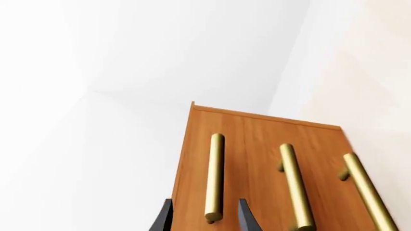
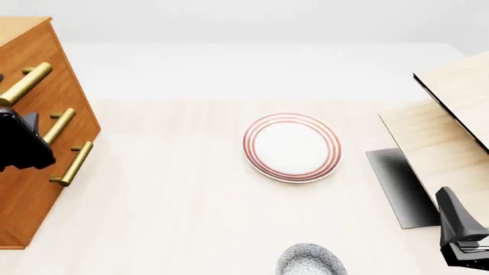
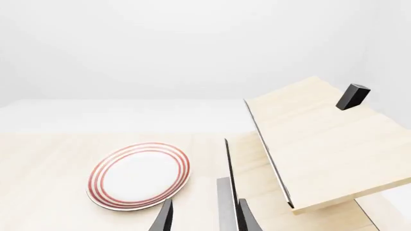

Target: Open the top drawer of the cabinet and put the bowl in it.

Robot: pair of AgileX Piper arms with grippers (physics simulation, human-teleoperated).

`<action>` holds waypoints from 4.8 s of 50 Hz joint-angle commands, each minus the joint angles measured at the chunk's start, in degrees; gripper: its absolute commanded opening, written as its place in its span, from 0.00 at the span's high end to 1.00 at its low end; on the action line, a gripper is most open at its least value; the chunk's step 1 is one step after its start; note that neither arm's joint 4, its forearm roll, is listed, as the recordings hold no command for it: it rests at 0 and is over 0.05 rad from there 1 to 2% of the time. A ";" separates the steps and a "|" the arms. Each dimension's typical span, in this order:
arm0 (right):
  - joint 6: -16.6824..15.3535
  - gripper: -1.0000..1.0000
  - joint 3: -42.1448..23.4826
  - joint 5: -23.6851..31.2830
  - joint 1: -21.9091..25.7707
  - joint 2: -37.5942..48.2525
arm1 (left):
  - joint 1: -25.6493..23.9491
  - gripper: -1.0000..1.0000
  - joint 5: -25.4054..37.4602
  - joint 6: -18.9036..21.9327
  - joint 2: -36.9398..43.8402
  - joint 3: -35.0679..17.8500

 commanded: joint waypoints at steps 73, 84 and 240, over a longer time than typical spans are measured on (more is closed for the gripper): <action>0.00 0.00 0.04 0.02 0.00 -0.08 | 3.38 1.00 -11.48 -1.73 11.35 -2.32; 0.00 0.00 0.04 0.02 0.00 -0.07 | 2.25 1.00 -10.97 -1.61 9.06 -0.25; 0.00 0.00 0.04 0.02 0.00 -0.07 | -23.90 0.00 -16.16 3.65 -1.50 10.38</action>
